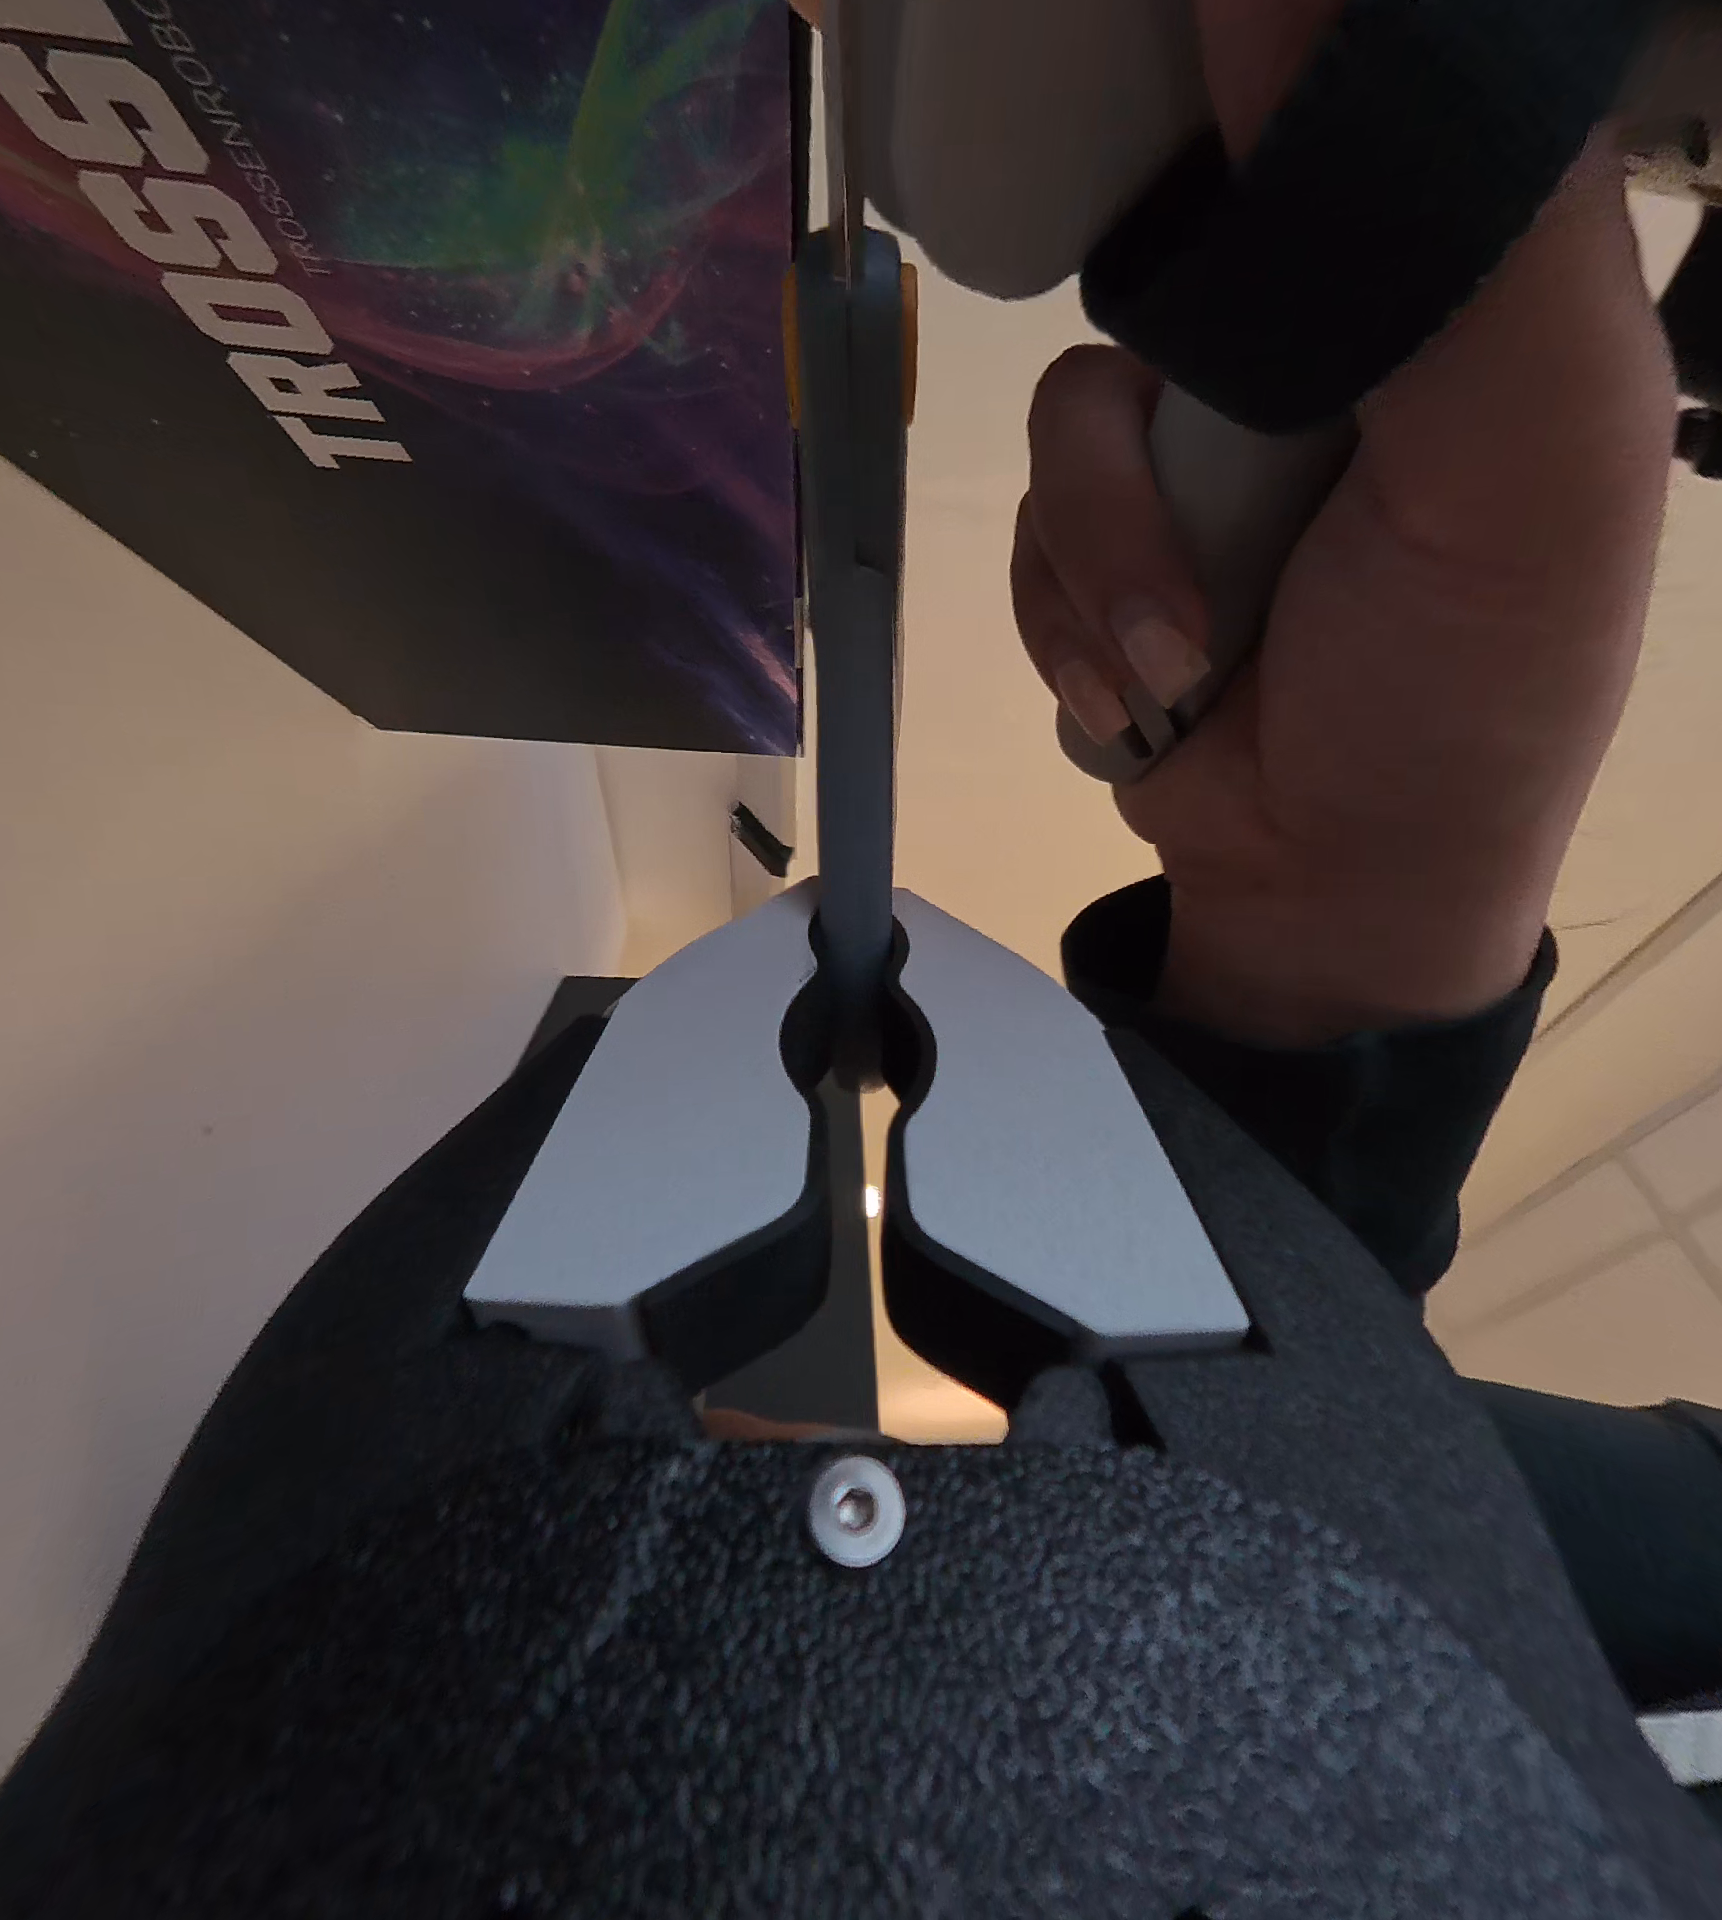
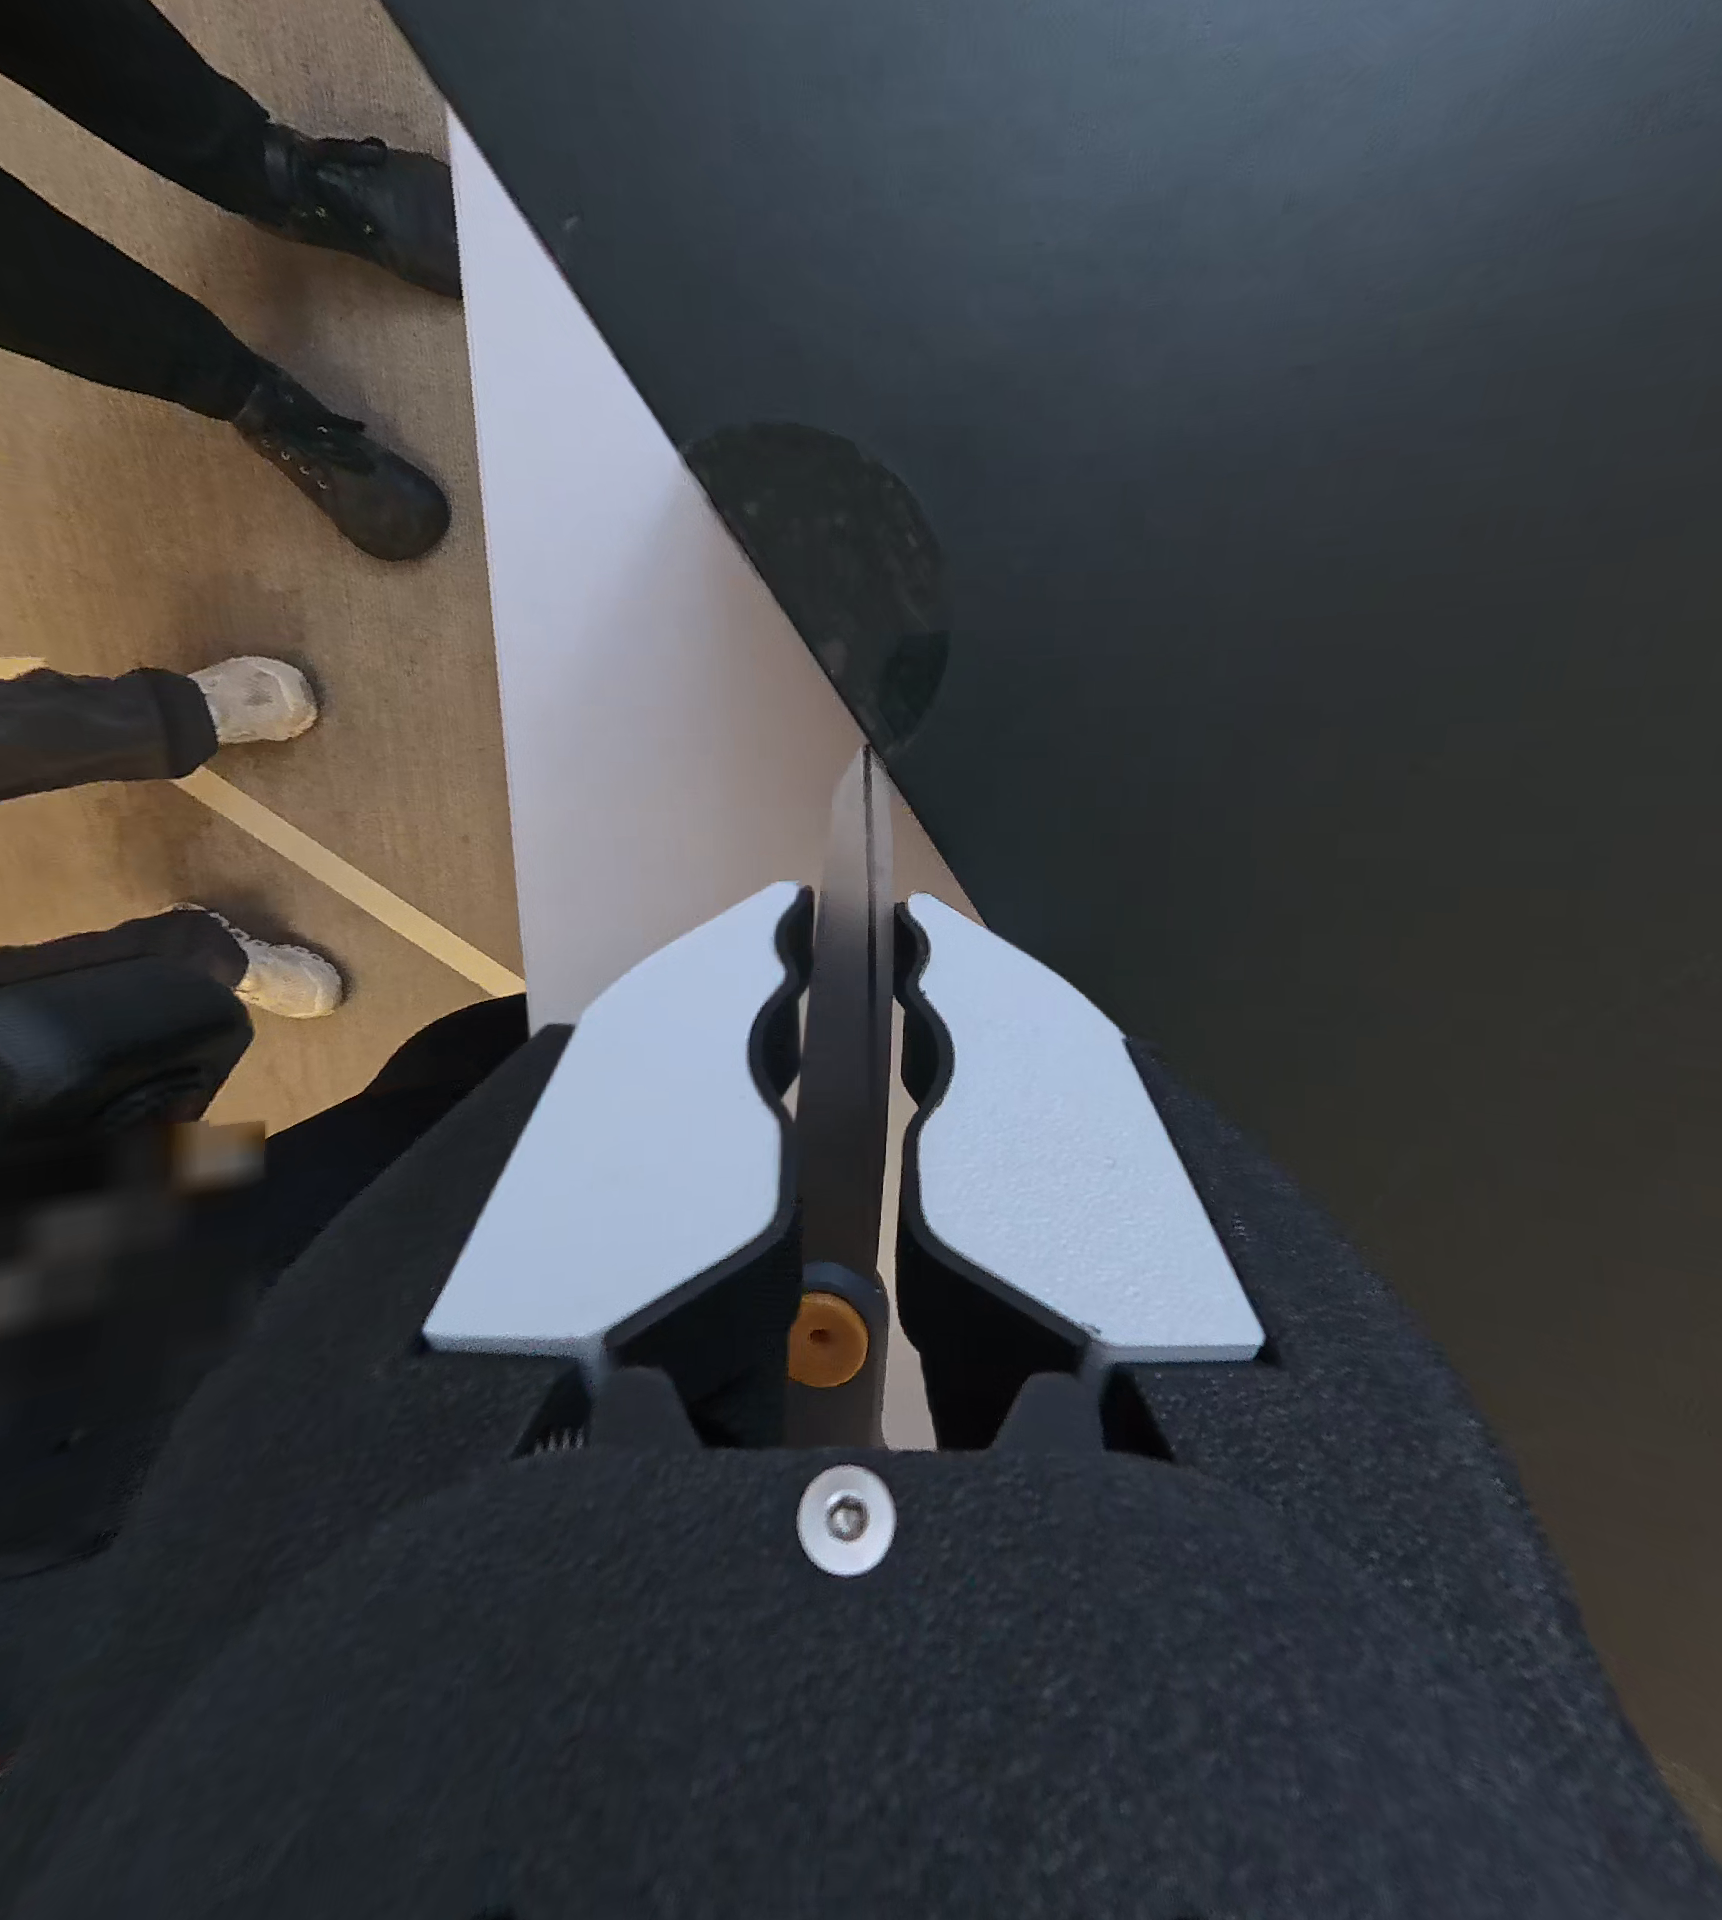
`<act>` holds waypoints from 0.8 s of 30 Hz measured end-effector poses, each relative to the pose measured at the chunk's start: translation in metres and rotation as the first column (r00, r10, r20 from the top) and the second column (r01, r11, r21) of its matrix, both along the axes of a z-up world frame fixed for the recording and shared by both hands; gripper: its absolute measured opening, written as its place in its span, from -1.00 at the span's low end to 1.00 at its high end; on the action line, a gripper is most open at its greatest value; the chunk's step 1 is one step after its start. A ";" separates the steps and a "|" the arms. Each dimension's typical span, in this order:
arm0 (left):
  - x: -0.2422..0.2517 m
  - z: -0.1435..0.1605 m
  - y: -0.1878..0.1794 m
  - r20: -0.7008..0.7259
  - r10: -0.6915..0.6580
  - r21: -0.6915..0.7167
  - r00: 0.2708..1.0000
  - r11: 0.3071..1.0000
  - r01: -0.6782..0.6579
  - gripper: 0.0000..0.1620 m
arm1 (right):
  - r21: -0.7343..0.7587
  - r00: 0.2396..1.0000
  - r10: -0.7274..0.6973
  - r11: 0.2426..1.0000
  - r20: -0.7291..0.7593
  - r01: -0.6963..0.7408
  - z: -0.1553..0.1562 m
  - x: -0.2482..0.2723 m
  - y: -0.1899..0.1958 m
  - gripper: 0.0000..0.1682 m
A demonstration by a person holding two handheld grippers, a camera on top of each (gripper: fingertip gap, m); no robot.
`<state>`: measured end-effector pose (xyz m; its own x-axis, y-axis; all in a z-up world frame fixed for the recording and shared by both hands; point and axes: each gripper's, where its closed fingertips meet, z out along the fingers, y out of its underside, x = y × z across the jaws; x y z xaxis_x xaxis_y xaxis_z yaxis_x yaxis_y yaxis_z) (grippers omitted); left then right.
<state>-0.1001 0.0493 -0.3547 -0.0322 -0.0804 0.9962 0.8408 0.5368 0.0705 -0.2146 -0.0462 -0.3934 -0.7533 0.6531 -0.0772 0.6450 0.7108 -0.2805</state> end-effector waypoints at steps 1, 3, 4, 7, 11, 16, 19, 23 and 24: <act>0.000 -0.002 0.000 0.002 0.006 -0.011 1.000 1.000 -0.006 -0.97 | 0.009 1.000 0.008 1.000 -0.008 -0.008 0.000 0.000 0.000 -0.81; 0.000 -0.004 0.000 0.005 0.012 -0.019 1.000 1.000 -0.011 -0.97 | 0.013 0.999 0.028 1.000 -0.024 -0.028 -0.001 0.000 0.000 -0.81; 0.000 -0.005 0.000 0.001 0.010 -0.030 1.000 1.000 -0.010 -0.97 | 0.002 0.999 0.031 1.000 -0.020 -0.031 -0.001 0.000 0.000 -0.82; 0.002 -0.007 -0.001 -0.002 -0.003 -0.032 1.000 0.999 0.003 -0.97 | -0.063 1.000 0.025 0.998 -0.013 -0.026 0.012 0.002 0.001 -0.72; 0.002 -0.007 -0.001 -0.005 -0.009 -0.039 1.000 0.999 0.008 -0.98 | -0.104 0.999 0.033 0.994 -0.033 -0.037 0.045 0.008 0.023 -0.70; 0.000 -0.005 0.001 -0.001 -0.004 -0.033 1.000 0.999 0.004 -0.97 | -0.050 0.999 0.011 0.999 0.049 -0.008 0.059 0.039 0.088 -0.76; 0.000 -0.004 0.003 0.001 0.000 -0.033 1.000 0.999 0.000 -0.97 | 0.030 0.992 -0.009 1.000 0.122 0.005 0.042 0.068 0.122 -0.76; -0.001 -0.004 0.004 -0.001 -0.006 -0.032 1.000 0.999 0.006 -0.97 | 0.047 0.985 -0.046 0.998 0.166 0.039 0.019 0.083 0.134 -0.81; -0.002 -0.004 0.005 -0.002 -0.008 -0.028 1.000 1.000 0.008 -0.97 | 0.045 0.985 -0.051 0.998 0.167 0.044 0.016 0.083 0.133 -0.83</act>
